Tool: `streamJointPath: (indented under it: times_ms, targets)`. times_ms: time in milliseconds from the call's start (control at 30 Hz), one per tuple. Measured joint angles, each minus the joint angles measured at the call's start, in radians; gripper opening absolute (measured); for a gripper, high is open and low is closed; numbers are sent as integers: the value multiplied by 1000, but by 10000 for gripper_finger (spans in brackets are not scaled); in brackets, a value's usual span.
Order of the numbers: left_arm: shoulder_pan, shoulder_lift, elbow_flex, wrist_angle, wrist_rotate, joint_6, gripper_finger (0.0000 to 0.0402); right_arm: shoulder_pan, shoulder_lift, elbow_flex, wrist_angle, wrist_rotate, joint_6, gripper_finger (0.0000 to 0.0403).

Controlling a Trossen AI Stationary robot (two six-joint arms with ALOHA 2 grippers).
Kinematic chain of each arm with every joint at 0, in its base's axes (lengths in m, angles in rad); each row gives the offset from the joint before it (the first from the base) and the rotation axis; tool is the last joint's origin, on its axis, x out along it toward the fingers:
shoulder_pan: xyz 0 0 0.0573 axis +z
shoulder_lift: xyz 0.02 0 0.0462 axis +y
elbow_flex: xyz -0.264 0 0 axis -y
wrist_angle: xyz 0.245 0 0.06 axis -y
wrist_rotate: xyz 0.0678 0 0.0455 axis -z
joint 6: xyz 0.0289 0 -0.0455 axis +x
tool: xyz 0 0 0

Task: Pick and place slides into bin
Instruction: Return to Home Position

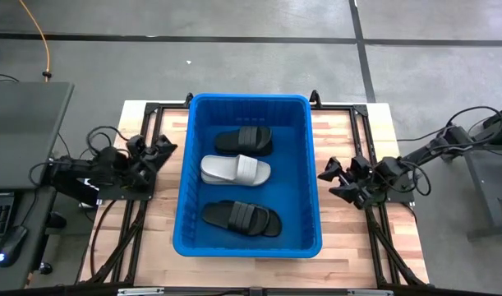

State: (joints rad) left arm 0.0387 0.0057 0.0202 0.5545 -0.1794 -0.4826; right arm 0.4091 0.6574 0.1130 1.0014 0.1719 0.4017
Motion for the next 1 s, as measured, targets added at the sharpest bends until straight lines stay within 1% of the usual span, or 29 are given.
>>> streamJointPath:
  times_ms: [67,133,200,267,333,467,567,633,733,800,900,1000]
  targets:
    - [0,2,-13,-25,-20,-24,191,7,5,-56,48,41,35,267]
    - [0,0,-12,-21,-41,-30,191,21,3,-103,131,78,42,267]
    - [0,1,-11,-10,-51,-7,191,35,-2,-100,147,90,10,267]
    - [0,0,-11,-6,-59,4,191,44,-5,-102,163,90,-19,267]
    - [0,1,-11,-38,-79,2,191,49,-5,-104,162,90,-39,267]
    - [0,1,-11,-50,-86,-21,191,47,-6,-104,189,75,-91,267]
    - [0,1,-11,-45,-81,-22,191,34,-38,-104,219,61,-113,267]
    - [0,1,-11,-40,-92,-22,191,29,-72,-104,223,46,-159,267]
    - [0,1,-11,-34,-102,-20,191,30,-138,-104,206,-17,-245,267]
    - [0,1,-11,-31,-100,-21,191,29,-183,-104,142,-17,-235,267]
    - [0,1,-11,-29,-96,-23,191,30,-244,-104,30,-14,-174,267]
    - [0,1,-11,-23,-94,-23,191,29,-316,-104,-38,33,-176,267]
